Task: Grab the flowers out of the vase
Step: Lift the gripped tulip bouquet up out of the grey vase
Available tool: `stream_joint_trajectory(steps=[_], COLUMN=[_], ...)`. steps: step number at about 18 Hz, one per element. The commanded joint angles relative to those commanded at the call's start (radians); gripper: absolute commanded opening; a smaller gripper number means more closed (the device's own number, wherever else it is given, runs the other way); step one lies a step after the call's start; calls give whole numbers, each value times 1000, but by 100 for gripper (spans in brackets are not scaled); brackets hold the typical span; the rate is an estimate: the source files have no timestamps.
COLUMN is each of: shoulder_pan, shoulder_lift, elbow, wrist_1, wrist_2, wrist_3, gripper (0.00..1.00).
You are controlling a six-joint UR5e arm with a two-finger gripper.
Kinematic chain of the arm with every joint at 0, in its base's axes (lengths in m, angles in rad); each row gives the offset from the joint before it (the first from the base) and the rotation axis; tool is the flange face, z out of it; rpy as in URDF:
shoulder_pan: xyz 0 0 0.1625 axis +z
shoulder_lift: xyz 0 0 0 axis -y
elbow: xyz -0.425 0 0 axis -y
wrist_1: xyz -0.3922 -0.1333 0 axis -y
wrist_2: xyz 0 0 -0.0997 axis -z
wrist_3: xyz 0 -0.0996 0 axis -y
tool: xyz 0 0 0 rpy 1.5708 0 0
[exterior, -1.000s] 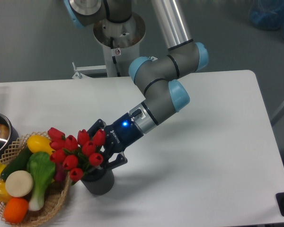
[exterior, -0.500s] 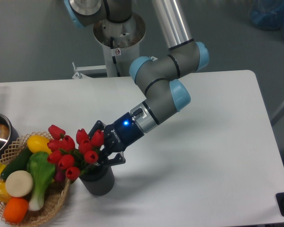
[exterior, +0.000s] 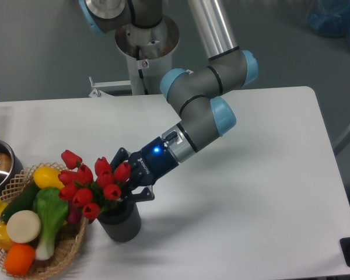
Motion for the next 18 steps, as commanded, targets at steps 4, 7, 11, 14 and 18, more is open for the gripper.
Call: stream_joint_trajectory(steps=[4,7,11,14,18], shoulder_pan=[6,8,18,20,21], shoulder_lift=[3,23,41,48,77], elbow=[3,2,11,20,32], wrist_1=[0,0,-2,-2,-2], wrist_2=[-34,-40,-60,-64,-66], wrist_3=[-8,-17,-21,-55,-126], gripper=[34,34,34,34,34])
